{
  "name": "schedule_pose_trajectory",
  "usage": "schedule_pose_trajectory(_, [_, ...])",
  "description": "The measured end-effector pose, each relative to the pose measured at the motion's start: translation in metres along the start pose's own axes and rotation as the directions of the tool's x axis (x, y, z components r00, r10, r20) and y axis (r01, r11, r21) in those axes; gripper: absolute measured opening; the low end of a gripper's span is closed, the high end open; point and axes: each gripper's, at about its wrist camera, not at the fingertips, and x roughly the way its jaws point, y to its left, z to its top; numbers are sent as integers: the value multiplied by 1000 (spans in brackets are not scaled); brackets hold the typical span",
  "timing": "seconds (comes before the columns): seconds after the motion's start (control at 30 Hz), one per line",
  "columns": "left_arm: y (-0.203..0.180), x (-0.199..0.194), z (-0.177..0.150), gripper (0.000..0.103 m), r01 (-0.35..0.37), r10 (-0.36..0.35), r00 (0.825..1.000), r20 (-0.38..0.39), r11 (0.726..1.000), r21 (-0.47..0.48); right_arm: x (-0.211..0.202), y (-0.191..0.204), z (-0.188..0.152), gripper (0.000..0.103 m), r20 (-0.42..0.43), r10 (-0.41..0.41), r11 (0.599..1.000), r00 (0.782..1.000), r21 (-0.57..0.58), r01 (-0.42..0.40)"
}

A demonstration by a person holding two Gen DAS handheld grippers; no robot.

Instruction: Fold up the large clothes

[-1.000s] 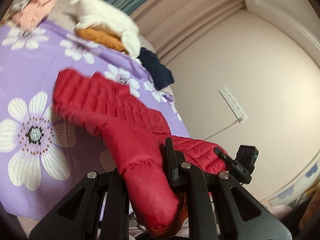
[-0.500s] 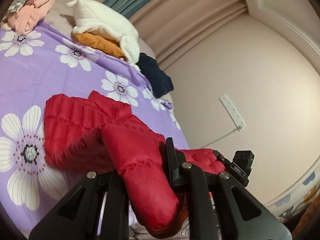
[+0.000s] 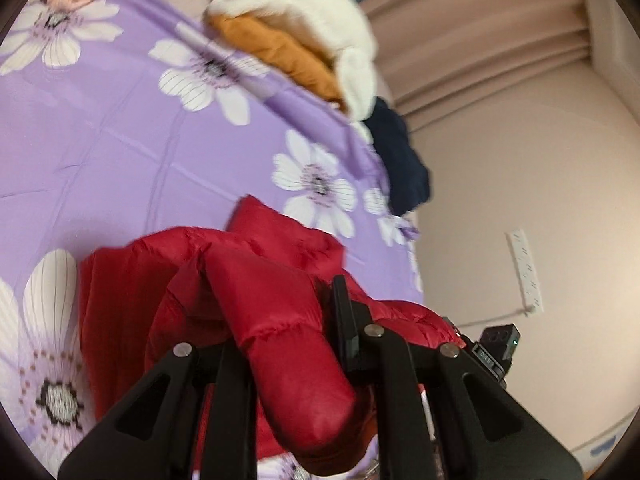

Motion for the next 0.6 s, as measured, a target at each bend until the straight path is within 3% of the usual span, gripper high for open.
schedule_pose_trajectory(0.2, [42, 48, 20, 16, -62, 56, 997, -43, 989, -133, 32, -34, 5, 15, -71, -46, 993, 996, 108, 53])
schedule_pose_trajectory(0.3, [59, 64, 26, 21, -81, 68, 995, -67, 975, -205, 46, -50, 5, 23, -120, -47, 980, 992, 187, 69])
schedule_pose_trajectory(0.4, [71, 73, 32, 27, -82, 60, 994, -87, 958, -274, 53, -65, 7, 38, -130, 6, 952, 992, 305, 35])
schedule_pose_trajectory(0.47, [73, 74, 36, 31, -66, 41, 995, -87, 952, -300, 53, -72, 8, 55, -107, 56, 930, 993, 367, -13])
schedule_pose_trajectory(0.57, [68, 67, 41, 48, -32, 9, 997, -75, 951, -308, 45, -74, 11, 67, -62, 109, 903, 992, 422, -73])
schedule_pose_trajectory(0.6, [66, 63, 43, 64, -21, 3, 998, -60, 953, -303, 40, -74, 12, 69, -46, 119, 897, 992, 433, -88])
